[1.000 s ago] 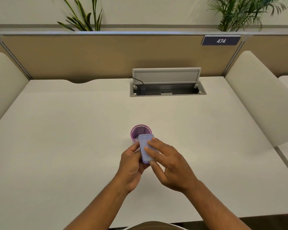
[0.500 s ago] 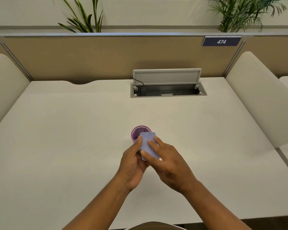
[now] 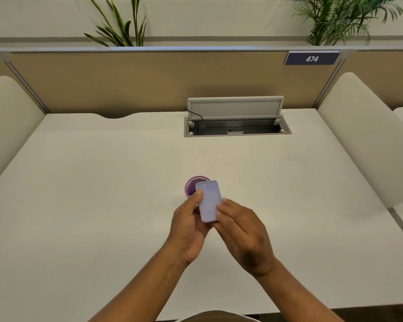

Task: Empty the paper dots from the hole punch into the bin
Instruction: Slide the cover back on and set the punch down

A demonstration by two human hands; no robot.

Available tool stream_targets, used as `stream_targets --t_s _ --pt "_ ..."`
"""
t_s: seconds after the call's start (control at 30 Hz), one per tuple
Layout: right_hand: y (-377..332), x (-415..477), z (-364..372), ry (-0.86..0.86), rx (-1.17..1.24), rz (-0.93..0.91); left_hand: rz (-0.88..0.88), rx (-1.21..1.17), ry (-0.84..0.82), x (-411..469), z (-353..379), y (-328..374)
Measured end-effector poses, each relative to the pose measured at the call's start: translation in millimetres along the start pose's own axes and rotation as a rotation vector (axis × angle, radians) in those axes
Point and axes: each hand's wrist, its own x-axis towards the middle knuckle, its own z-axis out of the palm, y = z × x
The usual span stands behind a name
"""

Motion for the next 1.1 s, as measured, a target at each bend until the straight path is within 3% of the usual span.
stream_targets --t_s 0.33,0.67,1.1 --pt "0 4 -1 0.036 -0.046 -0.004 -0.005 -0.061 -0.042 2 1 -3" --pt "-6 19 -6 -0.365 -0.074 0.129 0.004 0.040 0.028 -5 -3 -11" --pt "-5 24 -3 -0.389 -0.212 0.076 0.044 0.074 -0.003 -7 -4 -11"
